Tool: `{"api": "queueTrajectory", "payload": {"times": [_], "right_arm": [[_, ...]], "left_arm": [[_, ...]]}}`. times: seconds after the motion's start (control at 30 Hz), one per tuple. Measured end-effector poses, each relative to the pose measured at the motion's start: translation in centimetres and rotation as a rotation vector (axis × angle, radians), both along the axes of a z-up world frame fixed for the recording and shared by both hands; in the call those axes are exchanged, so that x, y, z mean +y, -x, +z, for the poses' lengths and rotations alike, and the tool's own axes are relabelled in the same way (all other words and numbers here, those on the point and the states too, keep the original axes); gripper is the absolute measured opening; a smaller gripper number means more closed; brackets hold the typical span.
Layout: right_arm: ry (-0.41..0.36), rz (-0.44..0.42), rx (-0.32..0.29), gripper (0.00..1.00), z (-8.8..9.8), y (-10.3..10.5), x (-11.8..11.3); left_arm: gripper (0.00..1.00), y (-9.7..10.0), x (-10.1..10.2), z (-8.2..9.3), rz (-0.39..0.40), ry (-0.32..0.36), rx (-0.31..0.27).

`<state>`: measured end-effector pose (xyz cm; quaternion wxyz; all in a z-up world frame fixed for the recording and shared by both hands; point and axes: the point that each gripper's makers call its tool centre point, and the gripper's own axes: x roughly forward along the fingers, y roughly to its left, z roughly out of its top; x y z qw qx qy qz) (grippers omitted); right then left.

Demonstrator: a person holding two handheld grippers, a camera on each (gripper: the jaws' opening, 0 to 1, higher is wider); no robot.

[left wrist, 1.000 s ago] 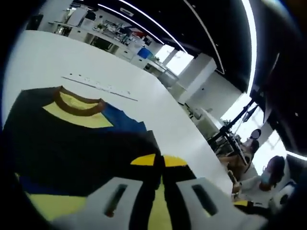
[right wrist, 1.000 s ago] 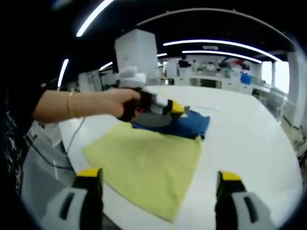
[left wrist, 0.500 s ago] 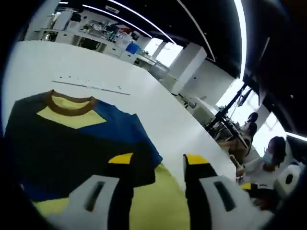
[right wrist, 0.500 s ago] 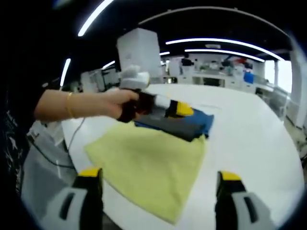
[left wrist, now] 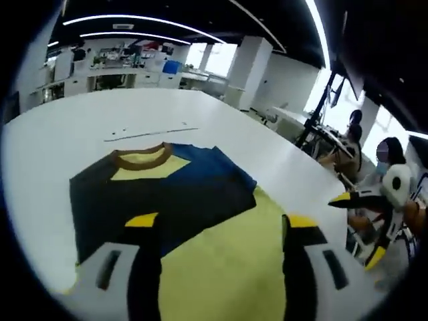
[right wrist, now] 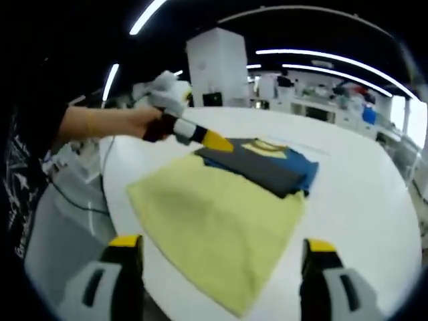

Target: Fold the garment on the visible template until the final outline fits inside the template.

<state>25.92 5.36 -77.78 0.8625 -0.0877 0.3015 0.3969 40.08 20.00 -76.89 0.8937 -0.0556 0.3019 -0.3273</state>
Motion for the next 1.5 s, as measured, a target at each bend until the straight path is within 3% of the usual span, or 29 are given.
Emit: {"api": "queueTrajectory", "payload": {"times": [0.27,0.63,1.0,1.2,1.5], "right_arm": [[0.042,0.068,0.018,0.98,-0.8,0.5,0.2],[0.09,0.137,0.052,0.9,-2.1,1.4,-0.8],[0.152,0.2,0.066,0.72,-3.2,2.0,-1.9],[0.188,0.25,0.073,0.61,-4.1,2.7,-2.0],[0.223,0.263,0.105,0.54,-5.0,3.1,-2.4]], "left_arm": [[0.72,4.3,2.4,0.0,-0.083,-0.036,0.002],[0.62,9.9,4.9,-1.0,-0.188,-0.194,-0.037],[0.49,14.5,6.8,-3.0,-0.206,-0.254,0.001],[0.47,16.7,8.1,-4.2,-0.222,-0.293,0.018],[0.45,18.1,10.2,-5.3,-0.22,-0.324,0.036]]}}
